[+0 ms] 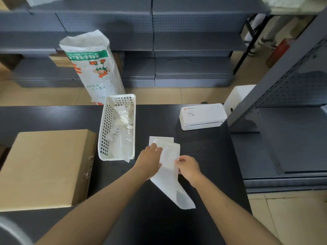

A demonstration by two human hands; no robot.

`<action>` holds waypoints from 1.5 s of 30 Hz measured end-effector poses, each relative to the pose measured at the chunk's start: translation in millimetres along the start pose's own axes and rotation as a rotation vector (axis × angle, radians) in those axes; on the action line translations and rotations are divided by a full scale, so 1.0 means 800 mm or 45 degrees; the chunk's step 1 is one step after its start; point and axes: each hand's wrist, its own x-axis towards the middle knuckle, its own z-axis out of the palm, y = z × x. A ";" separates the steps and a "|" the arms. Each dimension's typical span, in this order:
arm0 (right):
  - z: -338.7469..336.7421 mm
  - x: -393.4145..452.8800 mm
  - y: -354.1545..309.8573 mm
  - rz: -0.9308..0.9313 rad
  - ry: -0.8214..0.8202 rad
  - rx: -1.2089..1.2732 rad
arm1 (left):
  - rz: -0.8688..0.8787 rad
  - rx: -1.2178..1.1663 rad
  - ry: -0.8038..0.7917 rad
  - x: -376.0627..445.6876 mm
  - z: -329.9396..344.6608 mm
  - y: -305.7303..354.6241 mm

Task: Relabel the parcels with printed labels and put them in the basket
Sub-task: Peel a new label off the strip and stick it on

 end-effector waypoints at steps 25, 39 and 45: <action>-0.002 0.014 -0.020 0.106 0.247 0.251 | 0.076 -0.029 0.257 0.031 -0.009 -0.018; -0.006 -0.012 -0.041 0.336 -0.089 0.395 | 0.291 -0.335 0.310 -0.017 -0.071 -0.022; -0.011 -0.028 -0.043 0.417 -0.222 0.339 | 0.451 -0.465 0.109 -0.051 -0.076 -0.027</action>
